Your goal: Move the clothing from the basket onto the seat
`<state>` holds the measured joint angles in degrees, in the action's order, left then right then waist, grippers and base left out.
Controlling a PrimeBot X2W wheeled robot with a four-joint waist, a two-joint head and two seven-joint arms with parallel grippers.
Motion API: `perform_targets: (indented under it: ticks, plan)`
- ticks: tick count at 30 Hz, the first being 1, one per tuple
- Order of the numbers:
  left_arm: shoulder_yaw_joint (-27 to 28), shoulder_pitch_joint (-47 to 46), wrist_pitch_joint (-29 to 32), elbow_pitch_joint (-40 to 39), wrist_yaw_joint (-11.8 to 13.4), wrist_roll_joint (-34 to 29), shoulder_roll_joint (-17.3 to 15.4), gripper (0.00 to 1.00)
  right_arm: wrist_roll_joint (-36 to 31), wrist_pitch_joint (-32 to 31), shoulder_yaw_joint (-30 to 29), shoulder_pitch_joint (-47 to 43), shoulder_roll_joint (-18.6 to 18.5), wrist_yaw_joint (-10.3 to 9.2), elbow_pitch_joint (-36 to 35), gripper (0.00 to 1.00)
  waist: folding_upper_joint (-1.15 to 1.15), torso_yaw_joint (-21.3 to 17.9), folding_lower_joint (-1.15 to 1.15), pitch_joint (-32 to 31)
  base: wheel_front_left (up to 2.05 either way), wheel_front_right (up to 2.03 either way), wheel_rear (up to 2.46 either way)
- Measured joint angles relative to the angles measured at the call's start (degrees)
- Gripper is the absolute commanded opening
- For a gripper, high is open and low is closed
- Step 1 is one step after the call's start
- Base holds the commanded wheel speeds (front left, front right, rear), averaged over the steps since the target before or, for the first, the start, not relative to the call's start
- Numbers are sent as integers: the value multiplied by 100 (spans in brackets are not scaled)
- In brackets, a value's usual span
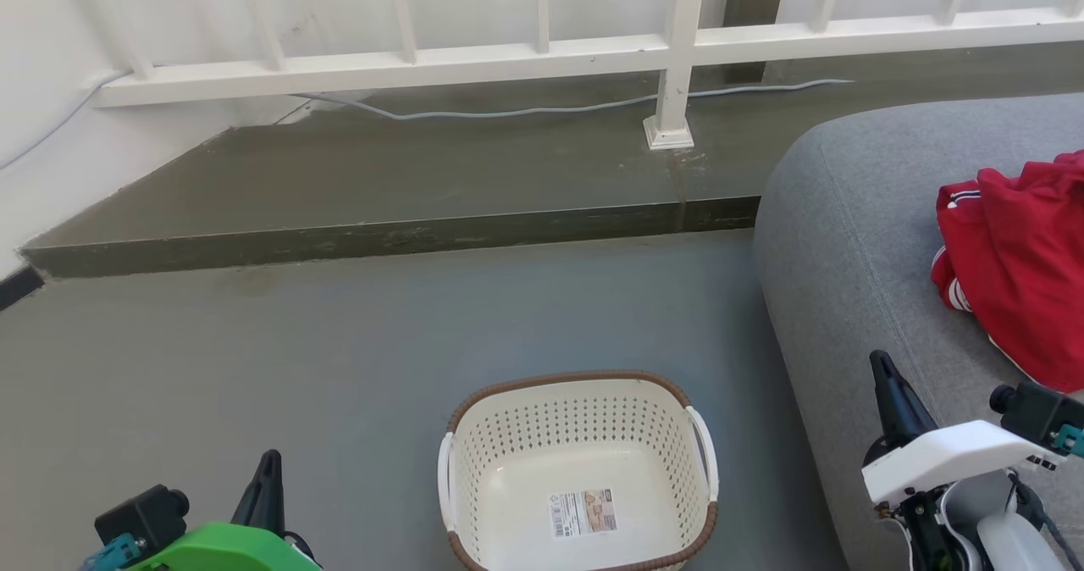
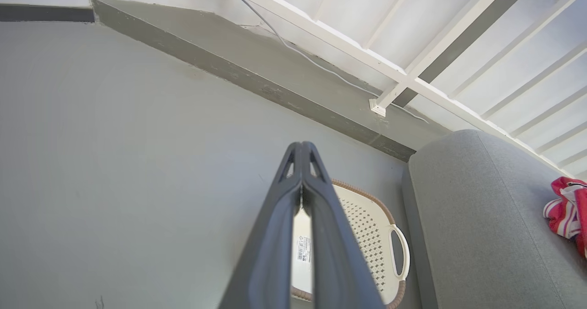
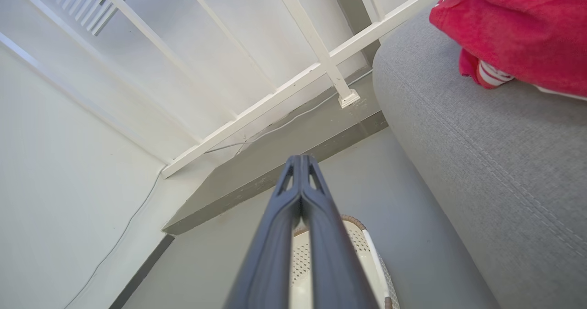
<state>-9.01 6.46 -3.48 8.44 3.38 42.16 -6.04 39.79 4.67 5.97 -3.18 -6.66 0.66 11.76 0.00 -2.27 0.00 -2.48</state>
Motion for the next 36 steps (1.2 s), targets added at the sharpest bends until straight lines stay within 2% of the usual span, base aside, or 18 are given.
perform_targets:
  ticks: [36]
  plan:
    - [622,-433,454,356,-493,2531,152,0,2601,-581,-706,297,237,298,215,0,0,114,0,134,0,0,0]
